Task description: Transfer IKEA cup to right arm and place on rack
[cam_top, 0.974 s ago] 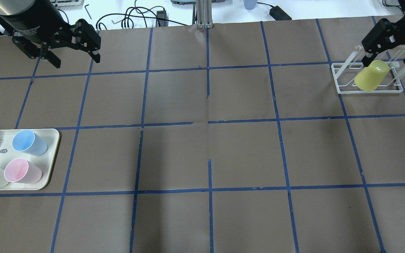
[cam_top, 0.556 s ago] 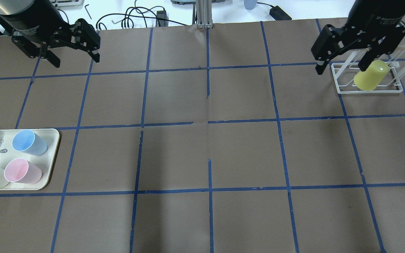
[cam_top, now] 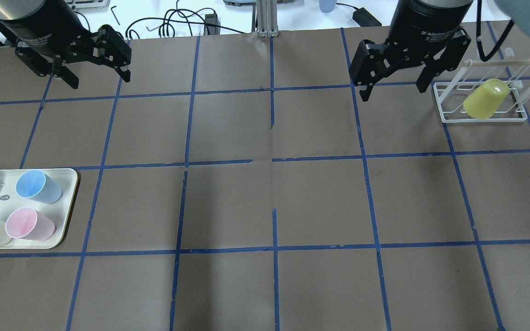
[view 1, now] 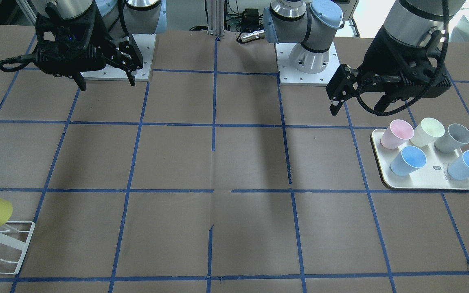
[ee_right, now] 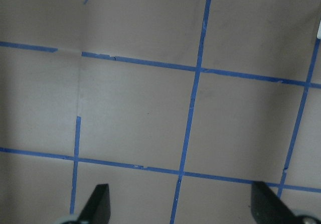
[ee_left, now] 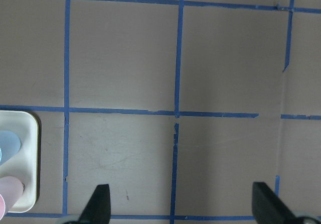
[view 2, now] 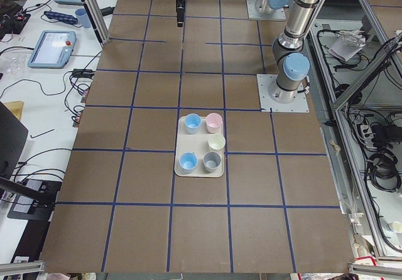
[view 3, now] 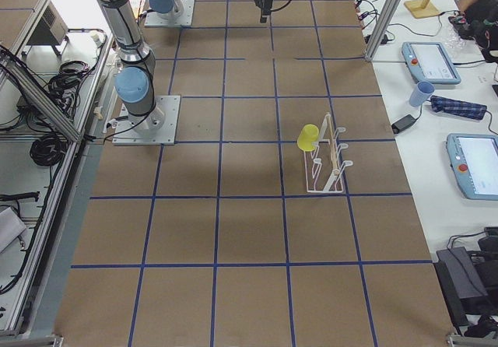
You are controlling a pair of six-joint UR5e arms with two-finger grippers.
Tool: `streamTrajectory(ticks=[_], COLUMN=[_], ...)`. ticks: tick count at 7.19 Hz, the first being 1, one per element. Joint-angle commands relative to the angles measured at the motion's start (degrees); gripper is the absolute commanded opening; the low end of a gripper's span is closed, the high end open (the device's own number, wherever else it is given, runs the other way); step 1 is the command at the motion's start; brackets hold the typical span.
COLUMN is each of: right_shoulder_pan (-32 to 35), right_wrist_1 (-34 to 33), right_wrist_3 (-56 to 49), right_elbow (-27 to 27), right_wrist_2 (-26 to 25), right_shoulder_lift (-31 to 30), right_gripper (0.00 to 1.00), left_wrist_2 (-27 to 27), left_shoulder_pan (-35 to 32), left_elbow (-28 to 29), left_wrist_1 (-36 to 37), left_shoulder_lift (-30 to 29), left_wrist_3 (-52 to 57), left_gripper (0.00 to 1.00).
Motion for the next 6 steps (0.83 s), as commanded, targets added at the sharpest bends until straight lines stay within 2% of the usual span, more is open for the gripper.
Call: streamTrajectory(ticks=[1,6], right_shoulder_pan=[0.2,0.2], right_wrist_1=[-2.5,-2.9], right_wrist_3=[0.2,0.4], right_elbow=[0.3,0.3], right_wrist_2=[-0.1,-0.1], right_shoulder_lift=[0.0,0.0], right_gripper=[1.00,1.00], left_wrist_2=[0.0,0.1], left_shoulder_pan=[0.1,0.1], left_elbow=[0.0,0.0], left_wrist_1=[0.0,0.0], left_shoulder_lift=[0.0,0.0], left_wrist_3=[0.1,0.2], left_gripper=[1.00,1.00])
